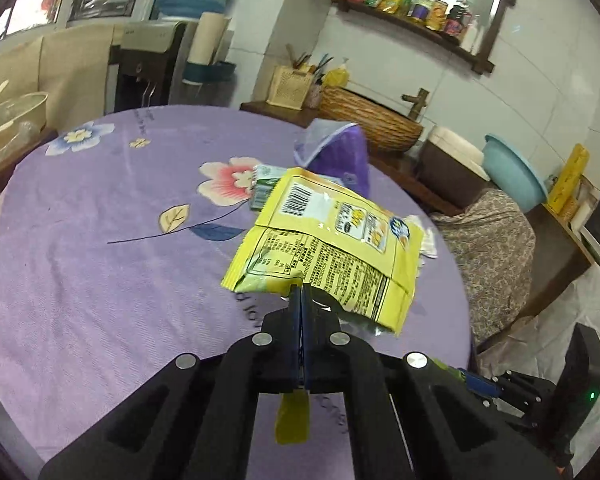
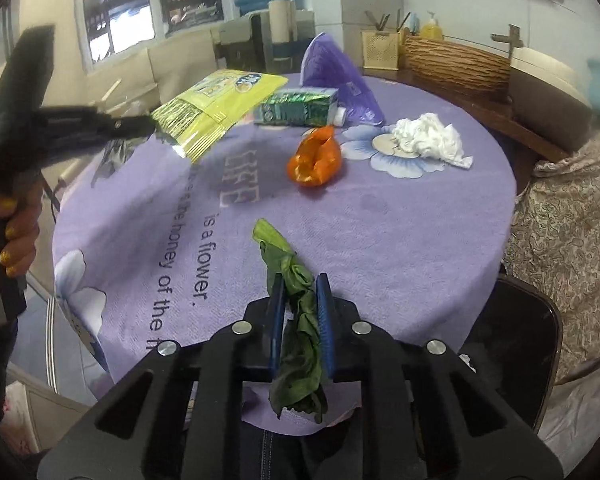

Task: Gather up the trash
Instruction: 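Carry the leaves and chip bag over the bin and open both tools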

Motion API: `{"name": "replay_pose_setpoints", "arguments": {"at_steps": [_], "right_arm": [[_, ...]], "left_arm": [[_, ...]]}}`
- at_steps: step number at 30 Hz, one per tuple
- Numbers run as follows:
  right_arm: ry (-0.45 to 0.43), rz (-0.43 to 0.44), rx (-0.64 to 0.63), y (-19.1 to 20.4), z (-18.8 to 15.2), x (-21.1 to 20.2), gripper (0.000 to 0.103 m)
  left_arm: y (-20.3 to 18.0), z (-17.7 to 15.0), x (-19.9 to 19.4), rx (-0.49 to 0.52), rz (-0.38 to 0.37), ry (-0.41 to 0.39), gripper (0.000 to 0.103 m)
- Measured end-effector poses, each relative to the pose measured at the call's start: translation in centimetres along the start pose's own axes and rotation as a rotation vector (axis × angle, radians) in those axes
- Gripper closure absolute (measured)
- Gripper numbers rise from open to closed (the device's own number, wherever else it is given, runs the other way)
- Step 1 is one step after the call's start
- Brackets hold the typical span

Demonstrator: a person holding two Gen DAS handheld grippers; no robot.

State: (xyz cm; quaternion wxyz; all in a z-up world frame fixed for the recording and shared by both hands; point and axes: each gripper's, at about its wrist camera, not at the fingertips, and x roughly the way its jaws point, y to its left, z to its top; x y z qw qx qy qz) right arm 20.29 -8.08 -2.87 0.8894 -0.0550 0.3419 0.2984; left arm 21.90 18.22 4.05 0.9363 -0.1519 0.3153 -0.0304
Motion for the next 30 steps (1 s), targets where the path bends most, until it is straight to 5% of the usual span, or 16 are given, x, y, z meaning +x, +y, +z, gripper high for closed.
{"name": "replay_pose_setpoints", "arguments": {"at_steps": [5,13,24,27,30], "right_arm": [[-0.059,-0.045,0.108,-3.1,-0.9,-2.9,0.086],[-0.07,-0.256,0.311,-11.7,-6.0,-7.2,0.086],[0.056,-0.296,0.531,-20.4,-14.2,-1.9,0.085],[0.075,-0.302,0.553,-21.4,-15.1,-0.5,0.075],[0.069,-0.335,0.594,-22.5,-15.8,-0.9,0.052]], "left_arm": [[-4.2,-0.8,-0.7,0.064,-0.077,-0.021,0.101],[-12.9,-3.2,1.7,0.141,-0.255,0.031,0.101],[-21.7,-9.2,9.0,0.193,-0.368,0.191,0.101],[-22.3,-10.5,10.8,0.197,-0.357,0.233,0.101],[-22.6,-11.5,12.5,0.206,-0.334,0.265,0.101]]}}
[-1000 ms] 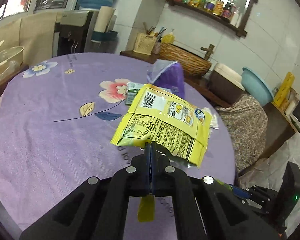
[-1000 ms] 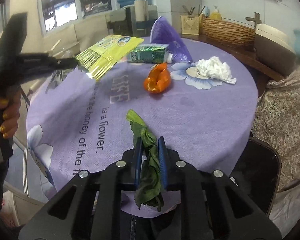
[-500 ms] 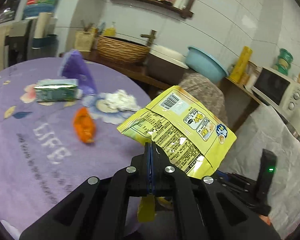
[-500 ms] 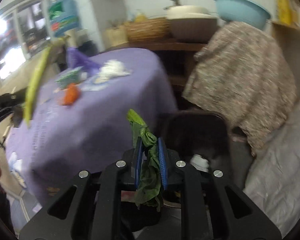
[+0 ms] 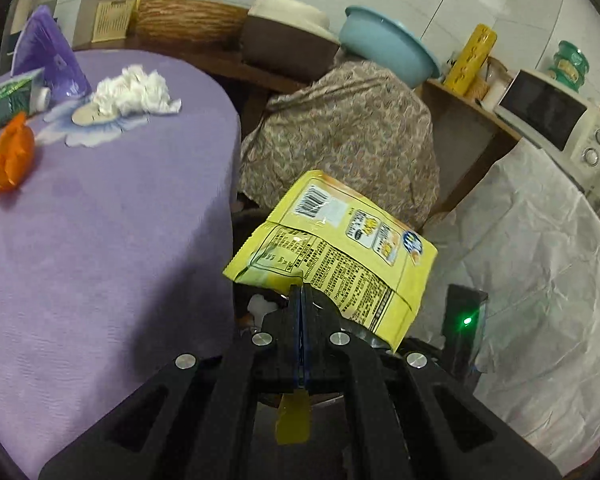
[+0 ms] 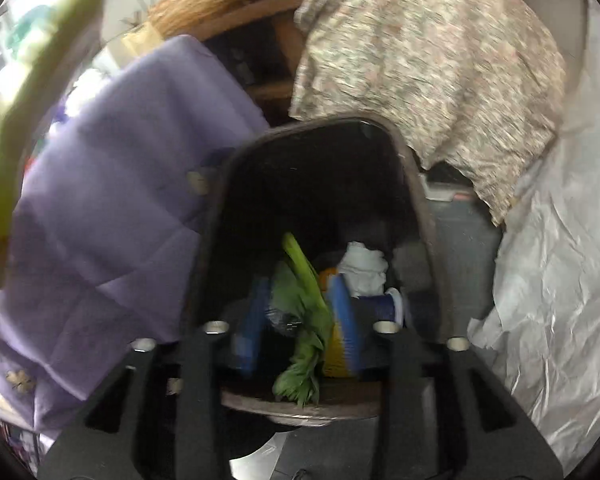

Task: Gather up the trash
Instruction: 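Carry the leaves and chip bag over the bin and open both tools, then move both open tools back over the table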

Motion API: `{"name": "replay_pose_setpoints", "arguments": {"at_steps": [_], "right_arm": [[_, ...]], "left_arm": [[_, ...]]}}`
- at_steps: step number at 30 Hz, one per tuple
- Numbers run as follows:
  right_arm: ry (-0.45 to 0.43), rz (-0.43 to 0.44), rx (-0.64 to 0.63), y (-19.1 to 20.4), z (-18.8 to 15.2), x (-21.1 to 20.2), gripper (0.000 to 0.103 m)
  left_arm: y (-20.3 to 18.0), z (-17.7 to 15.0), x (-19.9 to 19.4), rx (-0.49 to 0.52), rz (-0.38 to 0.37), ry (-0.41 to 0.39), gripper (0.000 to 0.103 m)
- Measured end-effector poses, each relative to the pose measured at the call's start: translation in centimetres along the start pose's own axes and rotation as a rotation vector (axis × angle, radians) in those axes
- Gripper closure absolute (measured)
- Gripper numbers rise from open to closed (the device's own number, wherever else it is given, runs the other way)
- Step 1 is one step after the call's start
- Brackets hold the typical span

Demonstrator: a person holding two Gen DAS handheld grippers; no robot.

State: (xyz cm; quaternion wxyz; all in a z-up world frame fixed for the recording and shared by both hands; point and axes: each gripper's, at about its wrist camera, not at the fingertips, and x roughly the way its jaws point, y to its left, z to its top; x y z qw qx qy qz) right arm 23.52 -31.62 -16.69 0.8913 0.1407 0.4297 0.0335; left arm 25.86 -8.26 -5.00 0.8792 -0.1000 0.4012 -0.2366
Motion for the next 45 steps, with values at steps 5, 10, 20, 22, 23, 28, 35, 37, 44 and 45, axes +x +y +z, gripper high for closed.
{"name": "replay_pose_setpoints", "arguments": {"at_steps": [5,10,20,22,23,28,35,37,44,45], "right_arm": [[-0.066,-0.084,0.03,-2.6,0.8,-2.4,0.051],[-0.135,-0.155,0.067,-5.0,1.6,-5.2,0.046],[-0.16,-0.182,0.088,-6.2,1.9,-7.1,0.042],[-0.161,-0.18,0.084,-6.0,2.0,-7.2,0.042],[-0.163,-0.181,0.082,-5.9,2.1,-7.2,0.042],[-0.177,-0.182,0.077,-5.6,2.6,-7.6,0.04],[-0.17,-0.122,0.047,-3.2,3.2,-7.9,0.039],[-0.171,-0.088,0.027,-1.8,3.4,-8.0,0.039],[-0.18,0.024,-0.061,3.7,4.2,-8.2,0.039],[-0.179,0.041,-0.074,4.6,4.3,-8.1,0.039]], "left_arm": [[-0.1,-1.0,2.5,0.033,0.032,0.054,0.101],[-1.3,-2.1,6.2,0.07,0.047,0.125,0.101],[-1.6,-3.5,12.6,0.129,0.096,0.24,0.1],[-1.5,-3.7,12.9,0.123,0.083,0.253,0.08],[-1.4,-3.7,12.7,0.116,0.073,0.25,0.071],[-1.7,-3.8,10.4,0.09,0.042,0.214,0.04],[-2.7,-3.4,3.0,0.11,-0.002,0.075,0.019],[-2.6,-3.2,1.0,0.119,0.005,0.024,0.009],[0.3,-2.8,-5.0,0.103,0.113,-0.144,0.005],[0.7,-2.8,-5.6,0.107,0.101,-0.156,0.005]]}}
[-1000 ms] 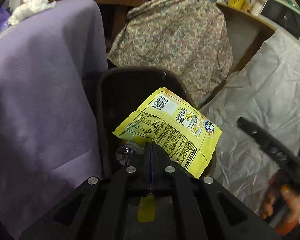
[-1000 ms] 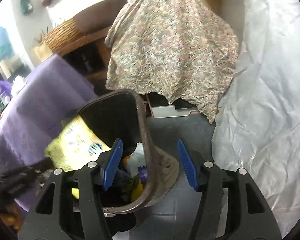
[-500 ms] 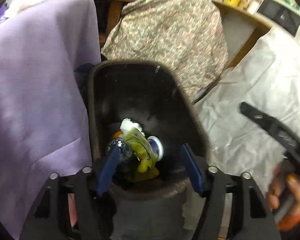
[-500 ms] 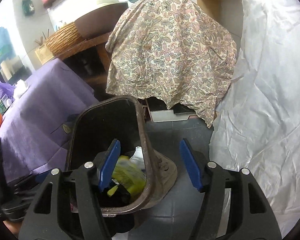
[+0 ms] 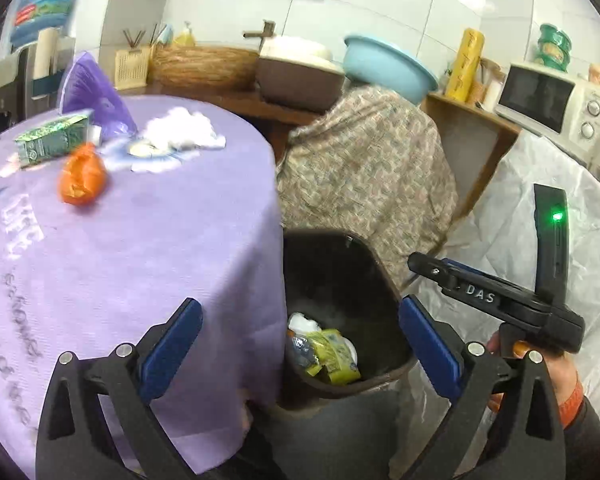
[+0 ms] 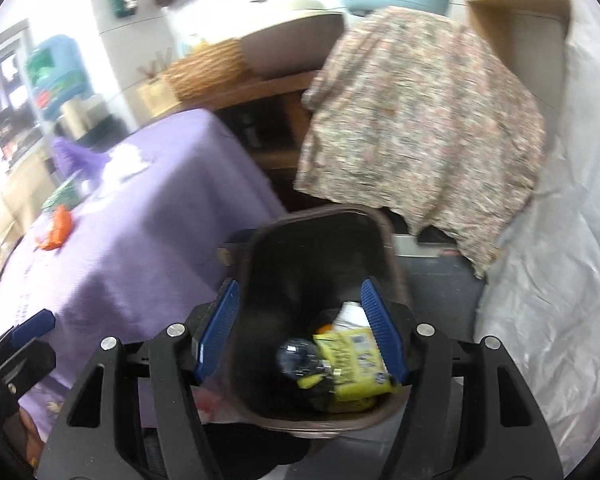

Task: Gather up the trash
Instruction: 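Move both open tools back over the table, then grasp the orange peel with the left tool while the right tool grasps the white tissue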

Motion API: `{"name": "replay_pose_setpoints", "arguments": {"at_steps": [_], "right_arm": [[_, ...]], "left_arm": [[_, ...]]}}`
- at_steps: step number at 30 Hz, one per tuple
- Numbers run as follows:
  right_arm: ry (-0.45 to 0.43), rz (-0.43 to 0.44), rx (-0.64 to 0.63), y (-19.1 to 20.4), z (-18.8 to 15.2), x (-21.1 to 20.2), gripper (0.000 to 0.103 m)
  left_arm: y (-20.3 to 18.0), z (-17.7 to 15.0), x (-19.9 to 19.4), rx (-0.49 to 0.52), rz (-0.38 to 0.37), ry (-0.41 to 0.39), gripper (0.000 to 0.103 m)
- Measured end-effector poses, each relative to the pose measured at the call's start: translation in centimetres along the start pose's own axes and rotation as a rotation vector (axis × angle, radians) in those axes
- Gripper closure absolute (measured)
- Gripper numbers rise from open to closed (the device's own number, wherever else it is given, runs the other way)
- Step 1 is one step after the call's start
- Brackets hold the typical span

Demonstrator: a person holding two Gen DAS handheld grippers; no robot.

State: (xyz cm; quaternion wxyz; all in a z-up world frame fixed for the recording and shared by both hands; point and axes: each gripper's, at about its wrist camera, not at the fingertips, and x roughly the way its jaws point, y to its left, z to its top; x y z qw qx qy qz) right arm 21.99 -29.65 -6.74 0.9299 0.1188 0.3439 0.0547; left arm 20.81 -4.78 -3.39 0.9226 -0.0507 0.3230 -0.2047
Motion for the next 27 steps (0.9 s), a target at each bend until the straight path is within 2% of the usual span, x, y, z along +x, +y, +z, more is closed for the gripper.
{"name": "replay_pose_setpoints", "arguments": {"at_steps": [3,6,9,12,14,17,20,23,27], "right_arm": [[-0.005,0.048,-0.038,2.6,0.6,0.3,0.039],[-0.014,0.096,-0.084,5.4,1.2,0.3,0.039],[-0.024,0.141,-0.126,7.8,2.0,0.6,0.038],[-0.028,0.191,-0.176,10.6,3.1,1.2,0.031],[-0.027,0.222,-0.223,12.4,3.9,1.9,0.03],[-0.002,0.264,-0.325,15.7,5.4,4.0,0.028],[0.034,0.292,-0.367,18.3,7.6,7.2,0.028],[0.078,0.293,-0.414,20.4,9.2,9.9,0.02],[0.126,0.245,-0.508,22.7,11.2,13.5,0.019]], "left_arm": [[1.6,0.4,-1.5,-0.014,0.08,-0.029,0.005],[3.2,1.1,-4.0,-0.044,0.091,-0.08,0.005],[4.7,2.2,-5.7,-0.023,0.183,-0.116,0.005],[7.6,3.2,-6.6,-0.034,0.264,-0.095,0.005],[9.6,3.8,-6.9,-0.051,0.301,-0.075,0.005],[12.2,4.5,-7.7,-0.076,0.34,-0.068,0.005],[14.4,4.6,-8.6,-0.111,0.362,-0.059,0.005],[15.8,4.9,-9.0,-0.118,0.379,-0.048,0.005],[16.7,5.3,-8.2,-0.115,0.373,-0.001,0.005]]}}
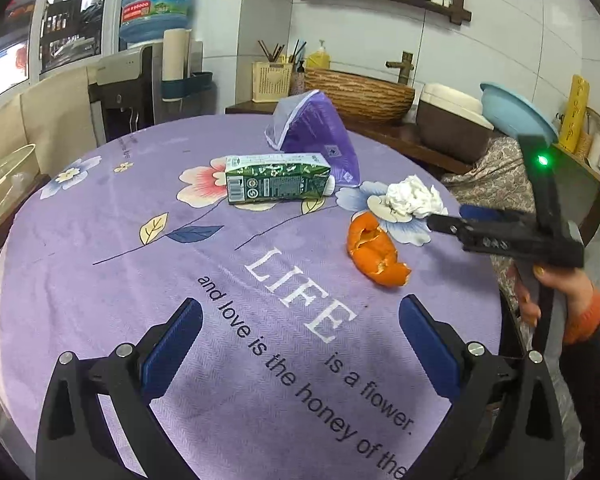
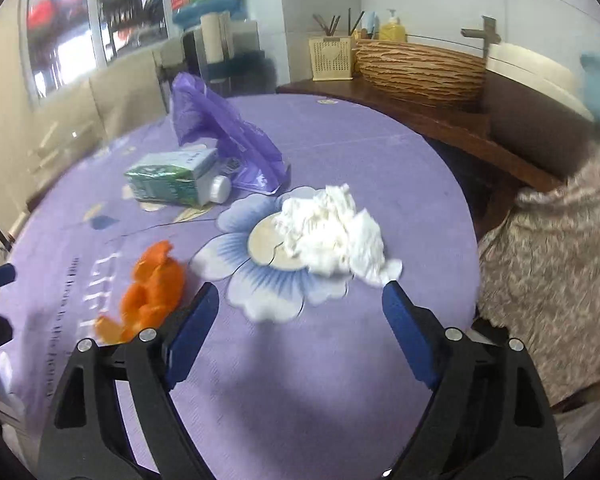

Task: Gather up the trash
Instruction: 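Grasp the orange peel with the left tool while the right tool grasps the white tissue, then carry the orange peel and tissue over the bin and open both tools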

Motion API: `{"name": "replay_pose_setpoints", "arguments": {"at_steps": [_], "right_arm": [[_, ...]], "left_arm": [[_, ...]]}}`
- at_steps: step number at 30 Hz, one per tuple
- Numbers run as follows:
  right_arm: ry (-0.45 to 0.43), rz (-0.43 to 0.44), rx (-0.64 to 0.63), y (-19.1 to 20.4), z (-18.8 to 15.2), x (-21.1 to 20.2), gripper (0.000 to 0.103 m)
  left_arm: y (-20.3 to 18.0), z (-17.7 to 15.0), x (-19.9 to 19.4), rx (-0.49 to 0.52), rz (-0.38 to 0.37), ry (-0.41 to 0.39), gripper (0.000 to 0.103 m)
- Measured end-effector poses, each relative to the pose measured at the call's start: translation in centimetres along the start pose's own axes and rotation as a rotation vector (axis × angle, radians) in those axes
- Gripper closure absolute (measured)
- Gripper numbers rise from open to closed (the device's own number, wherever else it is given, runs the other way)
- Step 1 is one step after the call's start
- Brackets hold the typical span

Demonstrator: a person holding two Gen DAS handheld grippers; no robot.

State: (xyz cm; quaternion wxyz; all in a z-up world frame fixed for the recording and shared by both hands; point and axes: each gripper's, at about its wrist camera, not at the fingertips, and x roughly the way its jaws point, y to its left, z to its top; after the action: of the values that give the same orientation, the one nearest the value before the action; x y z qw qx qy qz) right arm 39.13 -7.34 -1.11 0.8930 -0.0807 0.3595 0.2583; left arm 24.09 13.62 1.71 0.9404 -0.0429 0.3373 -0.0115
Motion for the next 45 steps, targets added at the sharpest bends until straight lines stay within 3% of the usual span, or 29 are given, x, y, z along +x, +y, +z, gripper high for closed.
{"name": "replay_pose_setpoints", "arguments": {"at_steps": [7,9,11,14,29,33,39,45], "right_arm": [[0.101,0.011,0.025,-1.0,2.7,4.6,0.021],[0.102,-0.027,0.025,-1.0,2.8,5.0,0.033],[0.099,-0.066,0.009,-0.9,2.8,5.1,0.054],[0.091,-0.049,0.018,-1.3,2.9,4.9,0.058],[-0.038,-0.07,0.045,-1.9,1.4,-0.7,0.059],[-0.072,-0.082,0.08,-2.9,0.0,-3.1,0.059],[-0.105,-0.105,0.094,-3.6,-2.2,-5.8,0.059],[-0.15,-0.085,0.177,-4.6,-5.0,-8.4,0.059]], "left_arm": [[-0.3,1.0,1.5,-0.002,-0.04,0.026,0.005],[-0.5,1.2,1.9,0.004,-0.034,0.031,0.005],[-0.5,1.3,2.4,-0.001,-0.039,0.046,0.005],[-0.5,1.5,3.1,-0.024,-0.062,0.062,0.005],[-4.7,2.9,7.9,0.025,-0.073,0.129,0.008],[-5.9,3.2,10.0,0.054,-0.029,0.167,0.026],[-6.6,3.0,11.0,0.079,0.003,0.183,0.064],[-6.0,2.6,9.5,0.022,-0.043,0.153,0.078]]}}
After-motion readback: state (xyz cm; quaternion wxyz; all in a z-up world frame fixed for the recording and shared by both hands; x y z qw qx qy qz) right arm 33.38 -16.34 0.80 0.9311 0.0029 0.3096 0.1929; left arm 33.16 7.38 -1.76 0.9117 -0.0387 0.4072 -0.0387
